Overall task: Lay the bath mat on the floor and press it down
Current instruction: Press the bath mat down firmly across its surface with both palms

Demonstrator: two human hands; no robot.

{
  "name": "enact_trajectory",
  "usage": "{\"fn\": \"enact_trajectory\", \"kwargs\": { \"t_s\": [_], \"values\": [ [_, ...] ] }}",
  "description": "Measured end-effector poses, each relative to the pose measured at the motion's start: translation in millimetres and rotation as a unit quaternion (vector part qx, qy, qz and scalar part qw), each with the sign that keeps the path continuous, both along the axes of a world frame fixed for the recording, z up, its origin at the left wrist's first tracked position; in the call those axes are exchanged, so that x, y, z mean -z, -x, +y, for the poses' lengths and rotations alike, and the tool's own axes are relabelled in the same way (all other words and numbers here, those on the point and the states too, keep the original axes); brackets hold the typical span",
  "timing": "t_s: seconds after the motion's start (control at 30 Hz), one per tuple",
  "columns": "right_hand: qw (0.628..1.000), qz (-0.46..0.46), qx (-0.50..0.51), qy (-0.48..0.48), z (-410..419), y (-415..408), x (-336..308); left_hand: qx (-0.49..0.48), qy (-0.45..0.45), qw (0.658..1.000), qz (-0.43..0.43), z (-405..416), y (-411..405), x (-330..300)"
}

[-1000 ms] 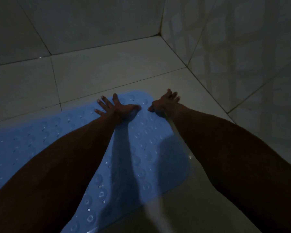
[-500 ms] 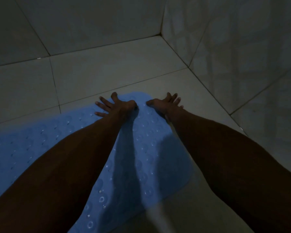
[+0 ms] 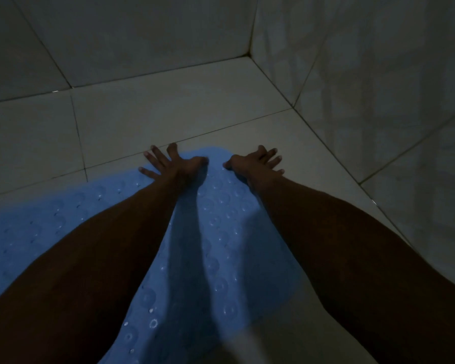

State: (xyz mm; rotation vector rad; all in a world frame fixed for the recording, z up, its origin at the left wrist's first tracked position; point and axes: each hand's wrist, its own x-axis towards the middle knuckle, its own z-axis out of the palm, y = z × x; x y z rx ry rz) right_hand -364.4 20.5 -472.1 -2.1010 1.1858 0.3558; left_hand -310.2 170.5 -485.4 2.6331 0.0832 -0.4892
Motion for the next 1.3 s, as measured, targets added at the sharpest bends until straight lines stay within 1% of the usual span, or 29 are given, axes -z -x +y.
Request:
{"fn": "enact_trajectory", "kwargs": {
  "t_s": [0.1,0.2,0.3,0.37,0.5,0.6,0.7,0.83,1.0,1.03,1.1,1.17,1.23,1.3],
  "values": [
    [1.000,-0.004,-0.010,0.000,-1.2,3.2,0.2,-0.014,0.017,1.000,0.012,-1.4,-5.7,1.2],
    [1.000,-0.010,-0.019,-0.005,-2.3,5.1,1.6,-0.015,0.010,1.000,0.004,-2.4,-3.2,5.2],
    [1.000,-0.010,-0.022,-0.007,-2.4,5.2,1.6,-0.015,0.006,1.000,0.019,-2.5,-6.0,3.4],
    [1.000,-0.010,-0.020,-0.003,-1.8,5.3,2.6,-0.033,0.016,0.999,0.019,-4.5,-6.2,4.5],
    [1.000,-0.014,-0.014,0.009,-1.3,3.4,5.2,-0.096,0.056,0.993,-0.040,-13.0,-10.5,6.7],
    [1.000,-0.010,-0.012,0.013,-2.1,1.7,9.1,-0.119,0.062,0.990,0.041,-13.8,-25.7,-6.2],
    [1.000,-0.008,-0.013,0.012,-3.2,0.1,10.9,-0.125,0.070,0.987,0.069,-13.0,-35.0,-13.6],
    [1.000,-0.014,-0.008,0.020,-4.0,-0.9,15.7,-0.107,0.070,0.989,0.072,-12.6,-34.2,-11.7],
    [0.999,-0.044,0.011,0.030,-3.2,-4.5,23.9,-0.095,0.048,0.993,0.043,-14.7,-34.4,-1.8],
    [0.998,-0.060,0.011,0.022,-3.5,-2.9,26.2,-0.078,0.037,0.996,0.036,-11.5,-33.7,3.6],
    [0.997,-0.077,0.001,0.024,-4.4,6.7,26.3,0.001,0.016,1.000,0.024,-1.2,-31.6,4.3],
    [0.997,-0.054,-0.046,0.028,-6.4,17.7,13.1,0.066,0.010,0.997,0.028,12.4,-30.6,-6.5],
    [0.994,-0.074,-0.079,0.014,-7.9,23.8,-11.1,0.067,0.085,0.993,0.055,28.0,-20.7,-34.3],
    [0.987,-0.120,-0.104,0.016,4.3,33.1,-63.6,0.073,0.131,0.987,0.063,43.3,-3.4,-88.2]
  ]
}}
